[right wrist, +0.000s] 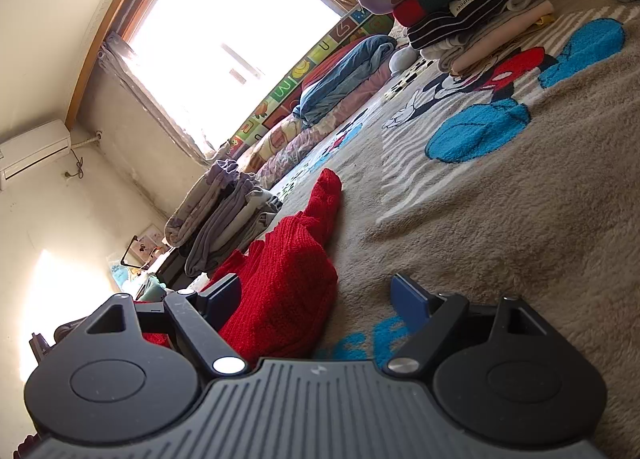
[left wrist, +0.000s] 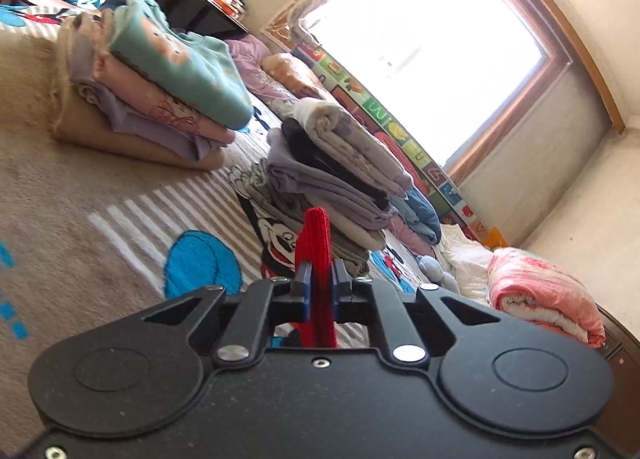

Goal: Fold clothes

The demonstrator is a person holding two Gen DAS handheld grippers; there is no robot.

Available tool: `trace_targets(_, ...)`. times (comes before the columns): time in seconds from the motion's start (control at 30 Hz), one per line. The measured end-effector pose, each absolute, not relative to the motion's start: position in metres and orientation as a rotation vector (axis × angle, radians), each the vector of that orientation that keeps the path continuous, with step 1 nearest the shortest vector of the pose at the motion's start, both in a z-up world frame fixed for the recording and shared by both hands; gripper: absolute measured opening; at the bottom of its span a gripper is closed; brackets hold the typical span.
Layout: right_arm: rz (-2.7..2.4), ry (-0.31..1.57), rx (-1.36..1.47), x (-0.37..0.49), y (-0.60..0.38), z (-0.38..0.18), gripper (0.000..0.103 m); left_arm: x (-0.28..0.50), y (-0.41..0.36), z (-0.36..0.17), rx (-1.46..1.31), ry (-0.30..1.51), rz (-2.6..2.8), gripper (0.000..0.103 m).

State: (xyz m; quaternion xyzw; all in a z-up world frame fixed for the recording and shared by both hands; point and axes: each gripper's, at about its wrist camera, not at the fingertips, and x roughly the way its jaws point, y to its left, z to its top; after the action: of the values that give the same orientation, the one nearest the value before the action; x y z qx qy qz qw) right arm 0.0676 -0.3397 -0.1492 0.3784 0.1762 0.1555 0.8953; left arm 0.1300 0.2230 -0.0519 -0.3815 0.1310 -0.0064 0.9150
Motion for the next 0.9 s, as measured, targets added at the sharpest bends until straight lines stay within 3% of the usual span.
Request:
trace_targets(0.4,0.320,0.365,0.782,0.066,-0.338,-0.148,0.081,0.111,0.272,-0.085,-0.893,0.395,0.126,0.004)
trace_targets(0.43,0.320,0.364,0.783,0.066,-0.338,-0.148,0.081,0.111,0.273,-0.086,-0.912,0.410,0.111,0.008)
trace_targets(0.53,0.319,0.364,0.781,0.066,-0.338,-0.148,0.081,0.110,0.269,-0.092,-0.929,0.468,0.113,0.048)
trace_targets(0.73,0.320,0.364,0.782,0.066,-0.338,-0.148,0.081,0.118,0.257,-0.101,-0.926,0.520,0.114,0.049)
trace_targets(0.8,0.321,0.364,0.782,0.066,-0.339,-0.148,0.082,0.123,0.250,-0.102,-0.890,0.523,0.109,0.046)
trace_targets(0.83,0.321,0.364,0.783,0.066,-0.339,-0.148,0.082,0.125,0.246,-0.102,-0.862,0.530,0.112,0.018)
trace_targets(0.87,0.321,0.364,0.783,0.066,-0.339,-0.148,0.082,0.128,0.243,-0.102,-0.835,0.538,0.116,0.004)
trace_targets(0.9,0.321,0.364,0.782,0.066,-0.339,-0.148,0.082,0.127,0.241,-0.101,-0.810,0.533,0.145,0.004)
